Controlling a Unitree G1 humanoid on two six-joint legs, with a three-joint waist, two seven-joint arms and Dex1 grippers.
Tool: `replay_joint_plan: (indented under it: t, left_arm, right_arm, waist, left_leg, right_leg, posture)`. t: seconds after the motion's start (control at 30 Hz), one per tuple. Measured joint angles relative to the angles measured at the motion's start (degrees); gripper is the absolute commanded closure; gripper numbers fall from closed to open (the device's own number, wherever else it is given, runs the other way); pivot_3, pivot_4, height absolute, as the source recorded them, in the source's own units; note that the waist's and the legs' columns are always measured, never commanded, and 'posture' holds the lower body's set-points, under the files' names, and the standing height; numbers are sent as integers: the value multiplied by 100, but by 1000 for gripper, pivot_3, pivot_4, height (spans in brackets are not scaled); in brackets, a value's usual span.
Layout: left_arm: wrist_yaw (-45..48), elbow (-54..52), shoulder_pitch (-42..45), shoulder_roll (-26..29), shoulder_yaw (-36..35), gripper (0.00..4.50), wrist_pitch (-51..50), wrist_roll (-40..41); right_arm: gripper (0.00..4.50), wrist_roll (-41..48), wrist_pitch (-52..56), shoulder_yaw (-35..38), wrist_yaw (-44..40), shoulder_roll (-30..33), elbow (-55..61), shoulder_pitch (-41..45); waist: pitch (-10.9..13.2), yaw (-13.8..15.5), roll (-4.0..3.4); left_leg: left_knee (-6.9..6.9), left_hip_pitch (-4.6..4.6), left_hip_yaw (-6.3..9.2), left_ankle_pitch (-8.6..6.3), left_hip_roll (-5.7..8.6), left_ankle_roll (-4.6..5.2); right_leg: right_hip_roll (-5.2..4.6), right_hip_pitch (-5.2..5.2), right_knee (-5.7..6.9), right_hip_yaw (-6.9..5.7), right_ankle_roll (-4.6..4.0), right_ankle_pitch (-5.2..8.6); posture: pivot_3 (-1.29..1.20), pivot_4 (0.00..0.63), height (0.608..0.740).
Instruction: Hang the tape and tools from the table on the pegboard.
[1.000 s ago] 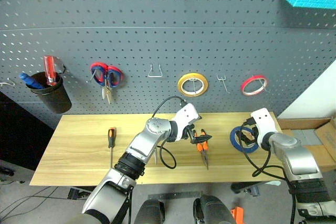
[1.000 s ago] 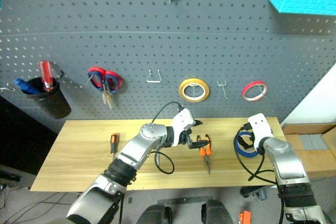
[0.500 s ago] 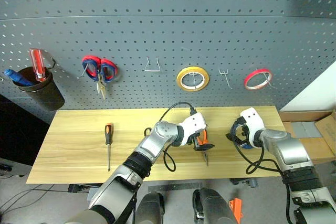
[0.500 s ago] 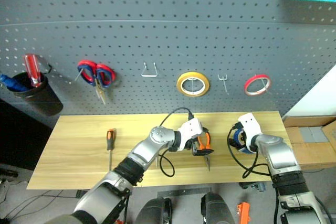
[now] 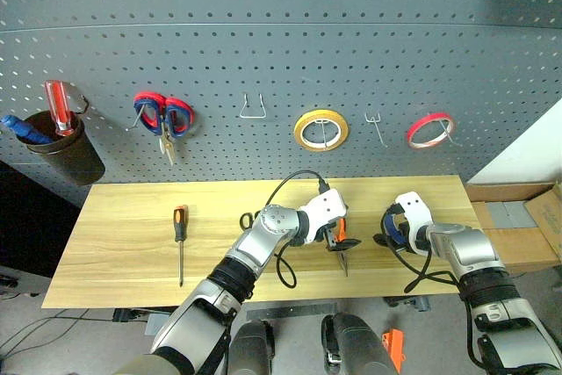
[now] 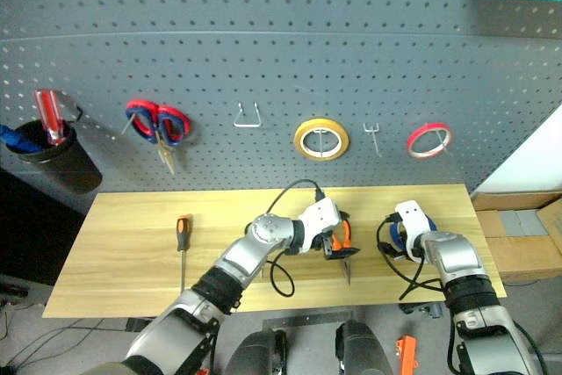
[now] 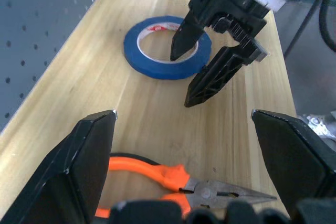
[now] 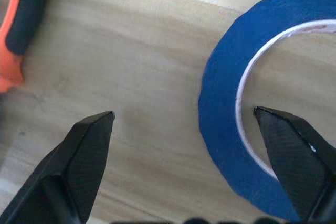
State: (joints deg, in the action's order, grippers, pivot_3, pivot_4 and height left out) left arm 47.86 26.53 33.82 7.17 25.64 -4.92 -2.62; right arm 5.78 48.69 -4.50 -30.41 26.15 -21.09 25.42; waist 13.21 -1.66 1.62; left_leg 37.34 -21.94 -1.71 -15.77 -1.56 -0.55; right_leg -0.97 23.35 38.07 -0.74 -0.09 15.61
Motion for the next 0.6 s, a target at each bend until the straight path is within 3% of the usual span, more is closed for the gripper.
replay_joint_plan:
  t: [0.2, 0.6]
  left_arm:
    - [-40, -72, 0, -15, -11, 69, -8, -2]
    - [-95, -97, 14, -70, -25, 0, -10, 0]
  right_arm:
    - [69, 3, -101, 47, -12, -5, -222, 103]
    - [3960, -12, -274, 65, -71, -5, -406, 113]
  waist:
    - [4, -1, 7]
    - [10, -3, 7]
  left_leg:
    - [5, -1, -1, 0, 0, 0]
    - [13, -5, 0, 0, -1, 0]
  right_leg:
    - [-1, 0, 0, 0, 3, -2]
    - [-2, 0, 1, 0, 7, -4]
  posture:
    - [-29, 271, 740]
    - [-33, 269, 740]
